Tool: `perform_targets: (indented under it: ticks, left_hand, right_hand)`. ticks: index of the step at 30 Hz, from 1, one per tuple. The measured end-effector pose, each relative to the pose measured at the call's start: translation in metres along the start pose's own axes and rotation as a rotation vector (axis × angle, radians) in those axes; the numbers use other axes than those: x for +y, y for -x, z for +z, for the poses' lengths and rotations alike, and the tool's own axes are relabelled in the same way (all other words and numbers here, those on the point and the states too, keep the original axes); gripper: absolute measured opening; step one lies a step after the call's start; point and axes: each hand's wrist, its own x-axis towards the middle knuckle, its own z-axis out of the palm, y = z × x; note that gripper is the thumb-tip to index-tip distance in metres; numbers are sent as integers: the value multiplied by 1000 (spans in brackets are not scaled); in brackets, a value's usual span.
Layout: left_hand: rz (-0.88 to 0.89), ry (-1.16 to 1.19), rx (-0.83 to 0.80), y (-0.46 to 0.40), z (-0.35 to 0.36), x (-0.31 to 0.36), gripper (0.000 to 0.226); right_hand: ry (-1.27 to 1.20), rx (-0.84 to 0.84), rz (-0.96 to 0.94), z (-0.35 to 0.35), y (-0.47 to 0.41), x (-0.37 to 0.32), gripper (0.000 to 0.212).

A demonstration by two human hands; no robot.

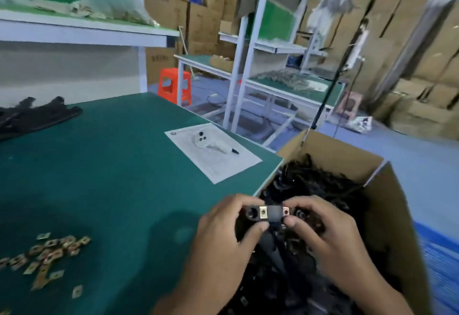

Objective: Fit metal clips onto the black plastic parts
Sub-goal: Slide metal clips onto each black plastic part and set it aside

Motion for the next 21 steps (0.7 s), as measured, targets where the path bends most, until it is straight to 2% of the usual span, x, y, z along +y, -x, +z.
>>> perform_targets:
  ticks: [3,5,8,10,12,15,18,19,21]
  left_hand:
    - [-3,-47,-141,-12,37,7,37]
    - [-23,-94,-232,-13,49,4,47]
    - [-29,-108,-201,-7,41,-8,36]
    - [-59,-108,-164,-3,24,-13,23]
    - [-109,-94,-145,2,4,-15,15]
    - [-119,-160,-59,17,-42,-23,15]
    - [-157,-335,68,40,-103,-39,26]
    - [-192,-391,109,48,-126,-44,28]
    - [-276,-496,207,69,-174,-56,26]
  right_hand:
    - [120,35,109,-26,15,34,14]
    - [210,22,229,-38,22,59,24]
    - [421,26,407,-39,28,85,30]
    - [401,63,364,-33,31,89,14]
    - [325,46,284,-20,31,89,20]
    - [135,-74,238,18,16,90,7]
    - [16,-256,80,83,-1,80,46]
    - [-14,-307,29,103,-7,61,51]
    - [-43,-440,-50,138,-19,3,39]
